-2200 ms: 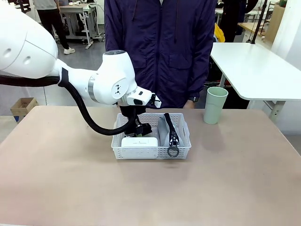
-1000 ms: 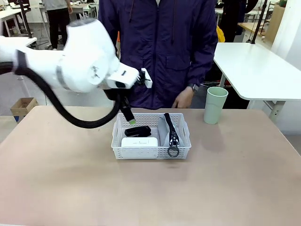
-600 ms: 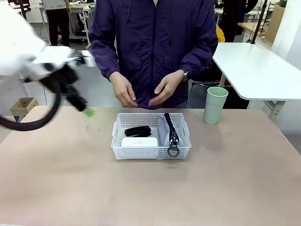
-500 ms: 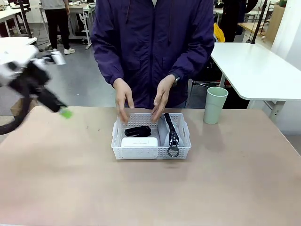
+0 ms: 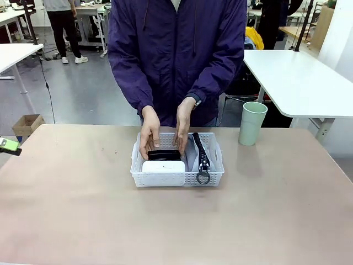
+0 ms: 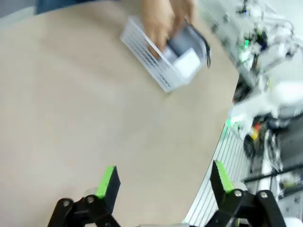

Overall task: Efficiently arrange items inside the basket to fit them all.
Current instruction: Pick up the Stapler and place it inside the Organizing basket, then pick up the Reusable plastic cup and place it inside the Organizing basket.

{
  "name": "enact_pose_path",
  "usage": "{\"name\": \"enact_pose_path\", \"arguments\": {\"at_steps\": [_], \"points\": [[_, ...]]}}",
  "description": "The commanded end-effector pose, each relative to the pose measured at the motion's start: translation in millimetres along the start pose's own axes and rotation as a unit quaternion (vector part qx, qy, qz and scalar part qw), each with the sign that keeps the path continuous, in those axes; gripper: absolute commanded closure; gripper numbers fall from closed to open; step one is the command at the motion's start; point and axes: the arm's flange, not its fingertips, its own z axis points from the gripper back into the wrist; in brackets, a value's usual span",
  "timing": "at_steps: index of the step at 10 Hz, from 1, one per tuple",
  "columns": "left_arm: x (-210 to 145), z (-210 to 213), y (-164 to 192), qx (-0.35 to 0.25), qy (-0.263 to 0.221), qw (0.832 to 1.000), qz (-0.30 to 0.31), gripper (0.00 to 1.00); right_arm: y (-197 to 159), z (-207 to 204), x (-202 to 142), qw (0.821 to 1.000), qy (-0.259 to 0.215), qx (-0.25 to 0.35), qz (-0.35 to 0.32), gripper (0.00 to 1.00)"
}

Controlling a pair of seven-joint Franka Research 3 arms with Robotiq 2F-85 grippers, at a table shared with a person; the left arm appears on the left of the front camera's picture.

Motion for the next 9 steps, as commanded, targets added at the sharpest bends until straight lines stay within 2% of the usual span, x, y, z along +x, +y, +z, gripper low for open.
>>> {"name": "enact_pose_path", "arguments": {"at_steps": [1,2,3,9], "points": [[12,-14,20,-0.051,-0.07,0.996,0.003,0.0,2,-1,1,1.0,-0.007,0.008,0.01,0.0],[15,-21,29,-0.063,-0.096,0.993,0.021,0.0,2,-1,1,1.0,-0.007,0.008,0.01,0.0],[-5,-4,15,-0.017,-0.032,0.999,0.023,0.0,2,-1,1,1.0,-0.007,0.008,0.01,0.0],[-5,-4,15,-0.017,-0.032,0.999,0.023,0.0,2,-1,1,1.0,-0.007,0.008,0.01,0.0]]}}
